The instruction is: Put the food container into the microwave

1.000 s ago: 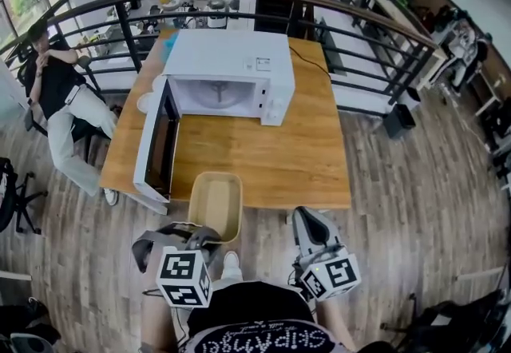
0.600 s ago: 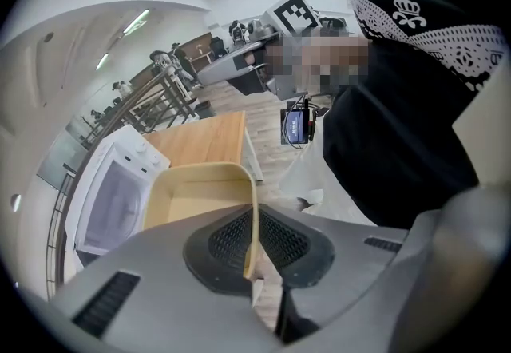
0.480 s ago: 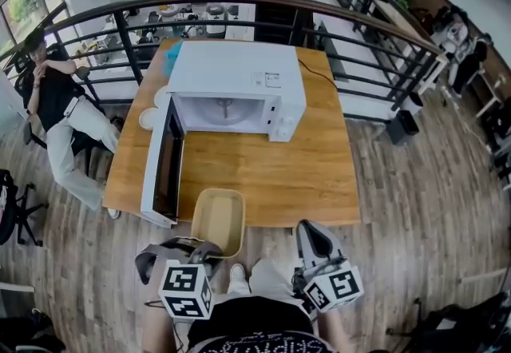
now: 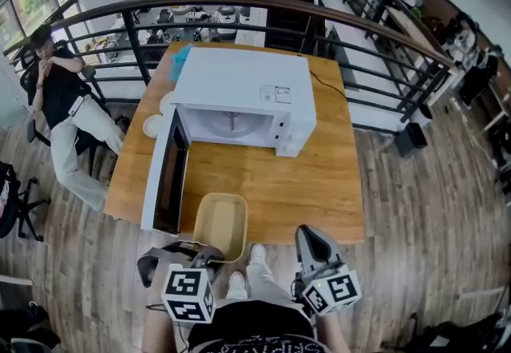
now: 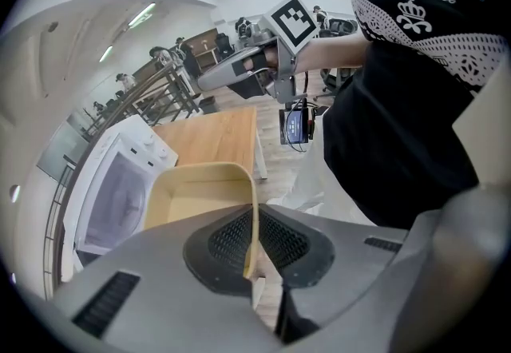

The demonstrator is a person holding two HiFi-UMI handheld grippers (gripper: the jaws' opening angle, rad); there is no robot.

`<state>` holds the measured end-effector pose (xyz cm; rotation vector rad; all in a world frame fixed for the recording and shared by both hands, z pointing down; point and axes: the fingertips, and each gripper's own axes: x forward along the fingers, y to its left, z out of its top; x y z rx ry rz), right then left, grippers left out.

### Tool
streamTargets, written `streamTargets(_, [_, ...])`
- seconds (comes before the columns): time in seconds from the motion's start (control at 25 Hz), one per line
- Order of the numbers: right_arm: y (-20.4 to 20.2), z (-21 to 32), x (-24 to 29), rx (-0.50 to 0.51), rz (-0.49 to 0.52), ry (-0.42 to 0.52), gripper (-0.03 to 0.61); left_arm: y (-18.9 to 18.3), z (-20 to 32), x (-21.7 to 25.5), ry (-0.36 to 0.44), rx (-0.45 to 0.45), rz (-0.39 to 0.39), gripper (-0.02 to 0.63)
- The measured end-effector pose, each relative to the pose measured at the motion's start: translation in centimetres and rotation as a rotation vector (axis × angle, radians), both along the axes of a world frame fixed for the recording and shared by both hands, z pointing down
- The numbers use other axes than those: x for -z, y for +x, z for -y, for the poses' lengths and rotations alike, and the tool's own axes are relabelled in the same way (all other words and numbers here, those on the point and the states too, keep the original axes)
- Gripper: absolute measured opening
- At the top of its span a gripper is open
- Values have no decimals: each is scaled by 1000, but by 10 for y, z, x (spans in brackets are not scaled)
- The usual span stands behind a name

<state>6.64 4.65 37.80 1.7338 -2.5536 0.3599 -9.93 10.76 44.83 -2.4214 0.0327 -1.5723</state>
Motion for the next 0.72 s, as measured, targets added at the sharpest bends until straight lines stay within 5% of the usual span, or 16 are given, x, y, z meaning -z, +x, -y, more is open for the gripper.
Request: streamTargets(0.72, [46,129,9,123,13,22,35,52,105,4,34,114,12,46])
